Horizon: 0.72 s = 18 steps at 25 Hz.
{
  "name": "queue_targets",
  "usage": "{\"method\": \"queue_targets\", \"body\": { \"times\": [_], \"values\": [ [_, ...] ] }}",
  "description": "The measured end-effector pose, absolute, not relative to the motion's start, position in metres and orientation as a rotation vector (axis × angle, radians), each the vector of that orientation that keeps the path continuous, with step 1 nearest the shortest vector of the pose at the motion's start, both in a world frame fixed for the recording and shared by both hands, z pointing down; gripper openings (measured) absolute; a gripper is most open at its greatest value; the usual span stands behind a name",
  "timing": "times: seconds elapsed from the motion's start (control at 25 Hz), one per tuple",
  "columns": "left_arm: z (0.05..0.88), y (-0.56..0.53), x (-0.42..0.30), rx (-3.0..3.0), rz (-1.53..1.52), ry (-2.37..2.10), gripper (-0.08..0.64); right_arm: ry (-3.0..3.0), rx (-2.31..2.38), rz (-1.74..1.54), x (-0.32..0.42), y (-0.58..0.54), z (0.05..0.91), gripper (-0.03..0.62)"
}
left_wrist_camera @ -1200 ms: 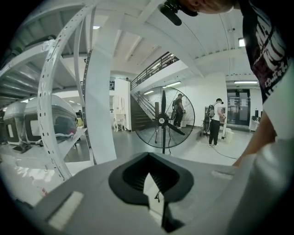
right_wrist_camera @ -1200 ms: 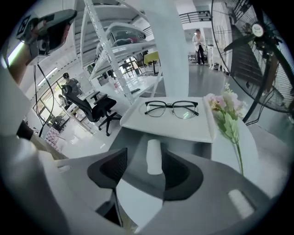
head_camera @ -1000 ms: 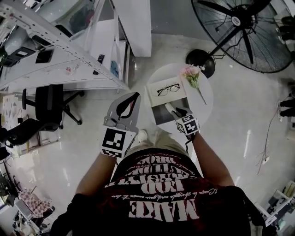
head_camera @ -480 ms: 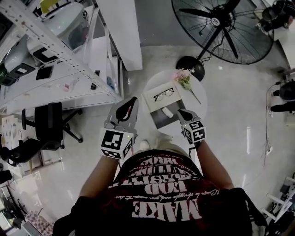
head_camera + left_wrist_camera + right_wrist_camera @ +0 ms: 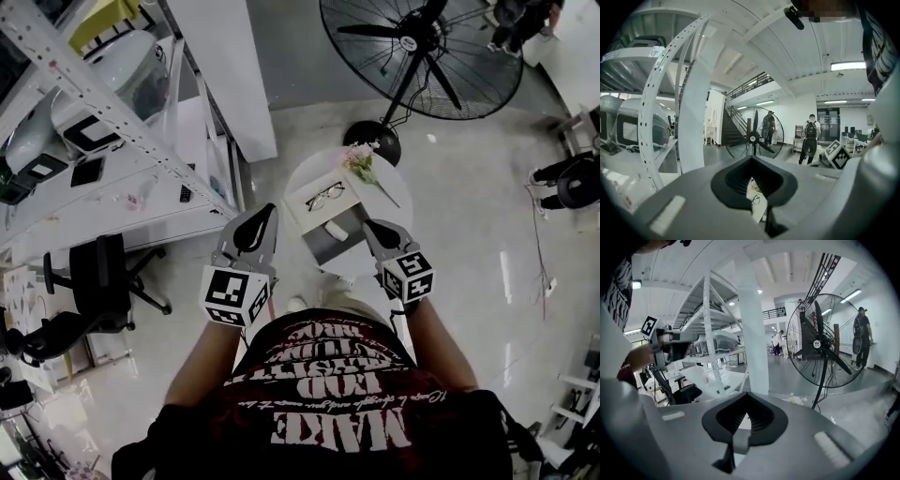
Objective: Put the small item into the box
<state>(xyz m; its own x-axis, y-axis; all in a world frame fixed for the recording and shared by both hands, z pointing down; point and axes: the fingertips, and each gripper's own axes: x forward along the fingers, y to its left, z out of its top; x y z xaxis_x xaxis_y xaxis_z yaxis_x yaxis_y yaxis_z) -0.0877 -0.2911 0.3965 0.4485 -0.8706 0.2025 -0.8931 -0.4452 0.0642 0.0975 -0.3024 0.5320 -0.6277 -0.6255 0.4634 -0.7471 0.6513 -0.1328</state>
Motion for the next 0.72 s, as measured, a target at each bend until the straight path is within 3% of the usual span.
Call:
{"method": "queue_targets", "body": {
  "times": [0.72],
  "values": [
    [0.371,-0.261,-0.09,2.651,0.136,-1.465,0.002,-2.609,1.27,0.294,0.096,-0.256,0.401,0.028]
  ]
}}
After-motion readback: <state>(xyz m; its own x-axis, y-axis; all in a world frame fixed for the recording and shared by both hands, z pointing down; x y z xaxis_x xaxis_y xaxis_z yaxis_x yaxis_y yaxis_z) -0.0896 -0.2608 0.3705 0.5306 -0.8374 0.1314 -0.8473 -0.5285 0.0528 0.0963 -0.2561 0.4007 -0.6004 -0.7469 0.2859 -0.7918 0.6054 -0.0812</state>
